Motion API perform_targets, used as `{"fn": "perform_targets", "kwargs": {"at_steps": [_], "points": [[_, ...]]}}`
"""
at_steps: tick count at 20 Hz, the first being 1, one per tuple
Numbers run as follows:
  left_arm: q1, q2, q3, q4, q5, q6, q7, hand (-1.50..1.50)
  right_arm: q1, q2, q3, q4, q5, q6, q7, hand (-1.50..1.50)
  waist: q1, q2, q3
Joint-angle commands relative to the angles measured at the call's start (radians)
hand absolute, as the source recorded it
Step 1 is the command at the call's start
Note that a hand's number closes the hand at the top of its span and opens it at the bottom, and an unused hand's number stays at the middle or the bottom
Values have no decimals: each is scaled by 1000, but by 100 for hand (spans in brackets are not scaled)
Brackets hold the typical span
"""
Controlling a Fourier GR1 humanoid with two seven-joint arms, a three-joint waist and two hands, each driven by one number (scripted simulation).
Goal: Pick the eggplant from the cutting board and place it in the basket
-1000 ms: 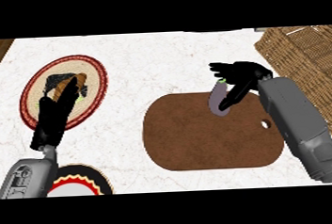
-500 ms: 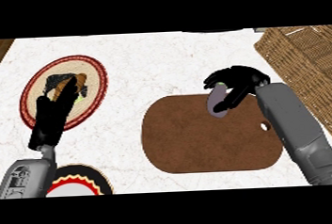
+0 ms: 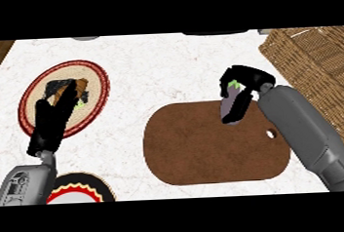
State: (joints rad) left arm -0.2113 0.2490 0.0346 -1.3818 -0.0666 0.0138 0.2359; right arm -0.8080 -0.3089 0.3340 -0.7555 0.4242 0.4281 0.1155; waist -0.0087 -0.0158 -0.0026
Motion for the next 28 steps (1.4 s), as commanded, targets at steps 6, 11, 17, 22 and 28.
{"fn": "perform_targets", "kwargs": {"at_steps": [6, 11, 17, 22, 28], "points": [[46, 13, 13, -16, -1, -4, -22, 0, 175, -74, 287, -340, 370, -296, 42, 150, -19, 1, 2], [69, 1, 14, -9, -15, 6, -50, 0, 348, -135, 181, -644, 266, -282, 86, 150, -25, 5, 2], [40, 1, 18, -7, -9, -2, -31, 0, 369, -122, 0, -920, 49, -204, 162, 150, -29, 5, 2], [19, 4, 24, -17, -5, -2, 0, 0, 357, -99, -197, -1113, -142, -183, 308, 150, -26, 7, 2], [-39, 13, 20, -8, -19, -5, 44, 0, 117, -176, -405, -1249, -326, -69, 640, 150, -7, 9, 1]]}}
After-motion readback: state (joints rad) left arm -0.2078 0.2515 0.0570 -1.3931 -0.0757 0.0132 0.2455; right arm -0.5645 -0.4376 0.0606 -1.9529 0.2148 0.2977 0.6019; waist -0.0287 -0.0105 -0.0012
